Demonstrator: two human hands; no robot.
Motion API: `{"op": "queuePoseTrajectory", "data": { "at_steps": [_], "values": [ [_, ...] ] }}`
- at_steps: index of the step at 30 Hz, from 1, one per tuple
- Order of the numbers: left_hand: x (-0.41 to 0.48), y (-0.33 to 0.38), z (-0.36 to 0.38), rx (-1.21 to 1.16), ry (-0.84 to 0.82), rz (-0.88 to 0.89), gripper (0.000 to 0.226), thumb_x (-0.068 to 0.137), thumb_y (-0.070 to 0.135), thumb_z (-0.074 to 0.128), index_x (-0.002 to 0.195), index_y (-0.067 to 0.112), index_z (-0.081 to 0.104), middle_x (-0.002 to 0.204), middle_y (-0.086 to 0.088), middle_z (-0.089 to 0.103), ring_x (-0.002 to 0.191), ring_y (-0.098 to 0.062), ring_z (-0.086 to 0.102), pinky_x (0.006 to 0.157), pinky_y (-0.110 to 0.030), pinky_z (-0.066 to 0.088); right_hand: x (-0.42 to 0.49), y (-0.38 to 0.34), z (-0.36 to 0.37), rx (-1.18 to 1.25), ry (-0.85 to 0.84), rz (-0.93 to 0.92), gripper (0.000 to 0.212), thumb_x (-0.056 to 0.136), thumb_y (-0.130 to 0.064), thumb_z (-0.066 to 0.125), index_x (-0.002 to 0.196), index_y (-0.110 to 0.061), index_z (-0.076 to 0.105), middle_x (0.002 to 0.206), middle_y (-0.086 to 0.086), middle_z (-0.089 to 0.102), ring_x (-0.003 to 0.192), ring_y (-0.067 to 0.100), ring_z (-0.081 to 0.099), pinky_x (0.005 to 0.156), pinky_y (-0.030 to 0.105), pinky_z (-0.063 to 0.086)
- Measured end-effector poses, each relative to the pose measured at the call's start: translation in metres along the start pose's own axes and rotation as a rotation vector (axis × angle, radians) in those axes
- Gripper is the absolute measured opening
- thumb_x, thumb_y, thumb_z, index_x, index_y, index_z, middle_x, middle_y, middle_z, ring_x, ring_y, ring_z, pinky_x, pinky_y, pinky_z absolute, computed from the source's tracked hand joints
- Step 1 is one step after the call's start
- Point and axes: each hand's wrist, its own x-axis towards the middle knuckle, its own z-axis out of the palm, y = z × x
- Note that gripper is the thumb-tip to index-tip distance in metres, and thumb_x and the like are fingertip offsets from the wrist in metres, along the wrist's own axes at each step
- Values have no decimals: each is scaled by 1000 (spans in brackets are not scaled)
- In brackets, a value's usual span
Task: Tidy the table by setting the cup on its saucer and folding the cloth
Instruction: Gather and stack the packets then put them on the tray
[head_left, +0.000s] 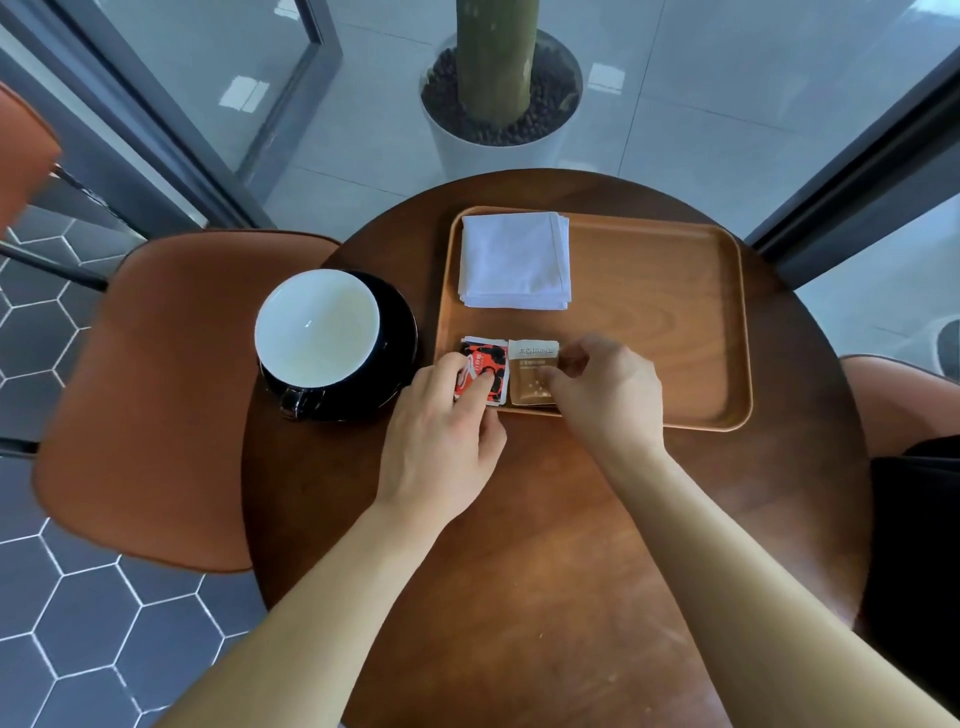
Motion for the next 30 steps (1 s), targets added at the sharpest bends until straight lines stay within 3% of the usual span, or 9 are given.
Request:
{"op": "queuePoseTrajectory", "data": {
  "at_steps": [6, 9, 23, 30],
  "values": [
    [-3, -3, -1, 34, 1, 20, 38, 91, 29, 54, 123, 11, 65, 128, -12, 56, 115, -29, 54, 87, -42, 54, -4, -1, -3, 6, 14, 12, 18, 83, -34, 76, 92, -20, 71, 81, -6, 72, 82, 23, 68, 69, 29, 45],
    [-3, -5, -3, 131, -59, 68, 42, 92, 33, 51, 126, 15, 65, 136, -11, 56, 123, -30, 52, 83, -46, 52, -5, -1, -3, -12, 5, 22, 20, 83, -36, 75, 94, -21, 69, 82, -6, 72, 83, 24, 68, 69, 30, 46],
    [-1, -4, -5, 112, -114, 36, 41, 93, 35, 56, 126, 12, 65, 129, -14, 58, 112, -27, 60, 89, -45, 52, -5, -6, 3, -70, -30, 21, 21, 86, -33, 70, 101, -20, 68, 88, -1, 72, 86, 29, 66, 73, 35, 52],
    [0, -3, -6, 119, -144, 38, 43, 91, 33, 59, 128, 10, 63, 131, -16, 56, 118, -29, 58, 93, -43, 51, -6, -7, 3, -85, -29, 28, 21, 86, -34, 69, 103, -22, 69, 90, -1, 73, 87, 29, 67, 71, 35, 52]
  ]
}}
